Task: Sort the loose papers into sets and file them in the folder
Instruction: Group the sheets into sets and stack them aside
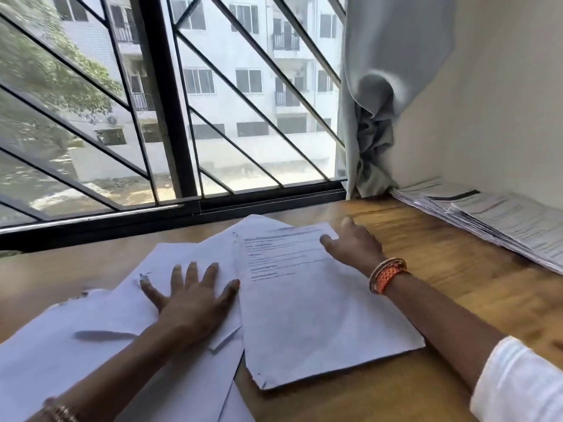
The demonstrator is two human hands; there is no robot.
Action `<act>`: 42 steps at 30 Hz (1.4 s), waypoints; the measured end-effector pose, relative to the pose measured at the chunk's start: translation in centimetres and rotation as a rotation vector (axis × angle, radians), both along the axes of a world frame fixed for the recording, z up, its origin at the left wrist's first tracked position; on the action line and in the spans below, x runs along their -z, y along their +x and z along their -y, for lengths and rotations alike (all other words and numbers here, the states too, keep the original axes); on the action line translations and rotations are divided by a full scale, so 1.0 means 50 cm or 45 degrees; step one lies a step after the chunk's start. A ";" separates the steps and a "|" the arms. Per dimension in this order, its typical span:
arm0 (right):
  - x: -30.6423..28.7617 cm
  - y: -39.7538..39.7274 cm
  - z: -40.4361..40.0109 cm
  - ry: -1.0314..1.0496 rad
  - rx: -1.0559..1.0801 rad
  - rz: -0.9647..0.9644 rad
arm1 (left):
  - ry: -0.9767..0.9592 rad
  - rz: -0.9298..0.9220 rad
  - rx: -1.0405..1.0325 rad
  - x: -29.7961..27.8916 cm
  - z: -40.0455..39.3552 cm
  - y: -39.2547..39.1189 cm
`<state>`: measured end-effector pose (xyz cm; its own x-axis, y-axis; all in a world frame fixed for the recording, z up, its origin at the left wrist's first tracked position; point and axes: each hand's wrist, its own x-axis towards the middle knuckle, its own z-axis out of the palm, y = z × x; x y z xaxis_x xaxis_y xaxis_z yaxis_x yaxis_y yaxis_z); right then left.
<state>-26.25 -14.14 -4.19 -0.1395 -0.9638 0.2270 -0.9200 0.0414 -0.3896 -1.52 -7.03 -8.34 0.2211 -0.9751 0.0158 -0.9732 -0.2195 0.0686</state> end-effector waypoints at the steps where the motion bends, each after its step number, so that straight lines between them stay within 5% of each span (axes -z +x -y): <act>1: 0.001 -0.010 0.005 0.086 -0.005 0.107 | -0.014 0.007 0.020 -0.001 -0.001 -0.004; 5: -0.007 -0.002 0.002 0.278 -0.203 0.924 | -0.131 -0.373 0.219 -0.018 -0.002 -0.011; 8: -0.005 0.017 -0.004 0.350 -0.358 1.382 | -0.250 -1.278 0.273 -0.043 -0.009 -0.019; 11: -0.003 0.025 -0.002 0.314 -0.521 1.619 | -0.382 -1.922 0.241 -0.052 -0.009 -0.015; 14: -0.004 0.020 -0.003 0.307 -0.664 1.648 | -0.508 -2.140 0.164 -0.057 -0.018 -0.017; 23: 0.005 0.025 -0.001 0.205 -0.674 1.688 | -0.679 -2.191 0.119 -0.035 -0.015 -0.018; 28: -0.008 0.024 -0.007 0.396 -0.669 1.612 | -0.783 -2.078 -0.024 -0.051 -0.007 -0.007; 33: -0.020 0.029 -0.006 0.028 -0.223 1.607 | -0.899 -1.794 -0.128 -0.137 -0.006 0.083; 35: -0.015 0.024 0.003 -0.034 -0.171 1.422 | -0.699 -1.585 -0.063 -0.167 -0.034 0.134; 39: 0.007 0.034 0.022 -0.021 -0.186 0.618 | -0.556 -1.333 -0.105 -0.159 -0.085 0.221; 42: 0.014 0.078 0.036 -0.014 -0.192 0.370 | -0.517 -1.316 -0.226 -0.122 -0.094 0.264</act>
